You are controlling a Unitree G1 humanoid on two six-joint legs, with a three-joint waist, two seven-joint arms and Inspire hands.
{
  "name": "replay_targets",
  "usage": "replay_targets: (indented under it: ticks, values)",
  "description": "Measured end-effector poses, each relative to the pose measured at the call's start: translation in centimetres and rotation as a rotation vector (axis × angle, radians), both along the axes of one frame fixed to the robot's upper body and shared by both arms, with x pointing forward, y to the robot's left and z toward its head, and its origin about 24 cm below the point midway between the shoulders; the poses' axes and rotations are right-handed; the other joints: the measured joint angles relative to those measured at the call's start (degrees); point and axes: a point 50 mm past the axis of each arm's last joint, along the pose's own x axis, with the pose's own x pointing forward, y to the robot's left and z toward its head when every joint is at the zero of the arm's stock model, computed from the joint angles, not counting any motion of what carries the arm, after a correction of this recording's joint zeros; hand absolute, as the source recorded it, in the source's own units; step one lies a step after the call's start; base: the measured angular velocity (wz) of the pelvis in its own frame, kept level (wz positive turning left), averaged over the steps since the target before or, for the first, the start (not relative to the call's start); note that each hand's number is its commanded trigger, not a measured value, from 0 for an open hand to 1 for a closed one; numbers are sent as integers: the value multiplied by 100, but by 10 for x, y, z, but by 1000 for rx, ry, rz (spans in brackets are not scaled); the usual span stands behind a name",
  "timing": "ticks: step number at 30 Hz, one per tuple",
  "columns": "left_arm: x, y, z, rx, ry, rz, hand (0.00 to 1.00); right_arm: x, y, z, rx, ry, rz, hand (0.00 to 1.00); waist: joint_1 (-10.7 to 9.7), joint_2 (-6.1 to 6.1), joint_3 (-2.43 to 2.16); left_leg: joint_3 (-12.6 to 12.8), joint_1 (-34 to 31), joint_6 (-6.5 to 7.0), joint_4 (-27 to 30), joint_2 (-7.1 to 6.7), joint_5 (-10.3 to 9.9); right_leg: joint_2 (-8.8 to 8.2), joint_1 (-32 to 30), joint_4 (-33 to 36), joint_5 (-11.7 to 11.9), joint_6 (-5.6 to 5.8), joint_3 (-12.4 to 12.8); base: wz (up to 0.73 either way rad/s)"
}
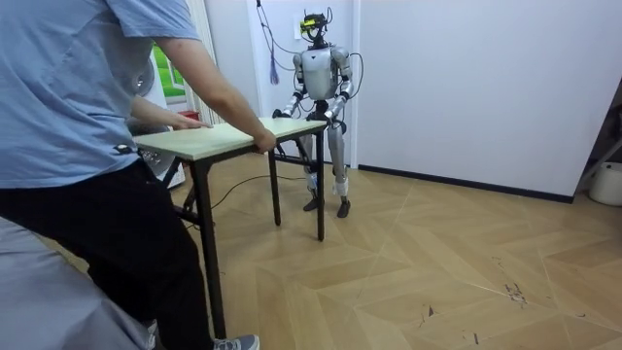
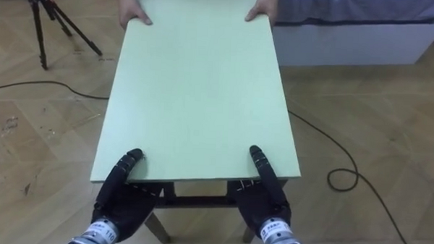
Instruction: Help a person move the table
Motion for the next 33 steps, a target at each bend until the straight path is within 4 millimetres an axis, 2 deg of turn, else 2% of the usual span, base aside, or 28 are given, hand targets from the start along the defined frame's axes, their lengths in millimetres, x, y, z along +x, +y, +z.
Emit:
replay_targets:
  ticks: [5, 11, 16, 23, 27, 33]
  values:
    - [-5, -4, 8, 20, -36, -13, 100, -3, 1, 11, -20, -54, -11, 100, 12, 3, -3, 1, -116, 0, 55, -1, 0, -23, -111, 69, 7, -6, -34, 2]
    - [-10, 1, 11, 111, -59, -1, 100, -11, 8, 6, -4, -30, -4, 100, 174, 35, -26, -3, -153, 0, 100, 4, 0, -34, -126, 78, 6, -9, -62, 3]
    - [-16, 5, 13, 148, -72, 41, 100, -13, 17, 6, 6, -34, 11, 100, 150, -37, -70, -9, -138, 0, 97, 1, 0, -37, -114, 77, 7, -6, -59, 0]
    - [-19, 3, 12, 153, -77, 50, 100, -15, 18, 5, -2, -41, 6, 100, 125, -58, -64, -10, -104, 0, 81, 0, 0, -34, -79, 63, 7, -6, -62, 0]
    - [-21, 1, 13, 150, -80, 49, 100, -16, 17, 5, -9, -50, 2, 100, 121, -103, -51, -22, -131, 0, 81, 1, 0, -31, -99, 54, 7, -6, -78, 0]
    - [-21, -1, 16, 156, -96, 54, 100, -16, 18, 6, -4, -71, -13, 100, 135, -169, -59, -4, -336, -4, 252, 20, -6, -34, -235, 81, 7, -6, -69, -1]
